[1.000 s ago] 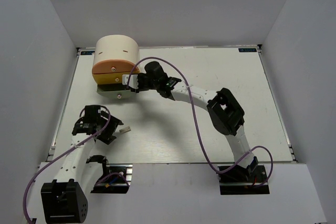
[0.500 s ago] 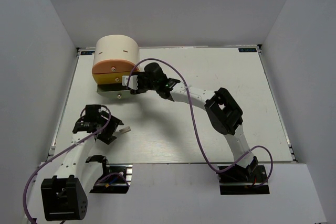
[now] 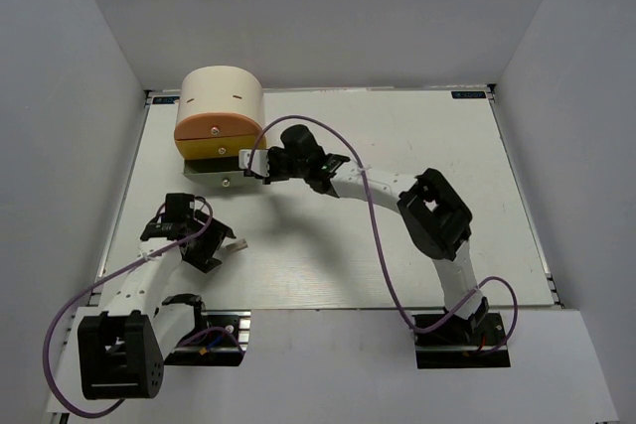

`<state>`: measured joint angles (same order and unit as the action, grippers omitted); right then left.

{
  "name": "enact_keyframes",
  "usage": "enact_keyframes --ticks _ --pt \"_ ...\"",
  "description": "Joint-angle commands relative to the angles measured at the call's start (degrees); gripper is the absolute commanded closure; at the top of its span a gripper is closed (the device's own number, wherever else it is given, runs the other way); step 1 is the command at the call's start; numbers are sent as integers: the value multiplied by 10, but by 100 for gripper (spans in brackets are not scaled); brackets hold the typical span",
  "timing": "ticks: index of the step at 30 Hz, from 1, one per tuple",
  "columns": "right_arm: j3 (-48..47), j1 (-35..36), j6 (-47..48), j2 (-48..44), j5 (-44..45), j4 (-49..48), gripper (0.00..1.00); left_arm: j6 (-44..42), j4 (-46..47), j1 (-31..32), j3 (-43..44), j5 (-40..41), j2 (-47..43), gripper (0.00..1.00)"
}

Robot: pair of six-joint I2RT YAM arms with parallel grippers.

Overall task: Sort the stationery into containers
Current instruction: Pick up the stationery from the center of the board.

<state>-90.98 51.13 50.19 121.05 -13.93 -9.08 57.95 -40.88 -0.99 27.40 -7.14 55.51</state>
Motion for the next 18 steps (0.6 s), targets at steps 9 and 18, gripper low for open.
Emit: enact_keyframes --ticks 9,18 --pt "155 -5 -94 -225 -33 -40 63 83 -36 3 65 9 71 20" --pt "279 -20 -142 -346 -17 -38 62 184 -60 8 76 14 101 20"
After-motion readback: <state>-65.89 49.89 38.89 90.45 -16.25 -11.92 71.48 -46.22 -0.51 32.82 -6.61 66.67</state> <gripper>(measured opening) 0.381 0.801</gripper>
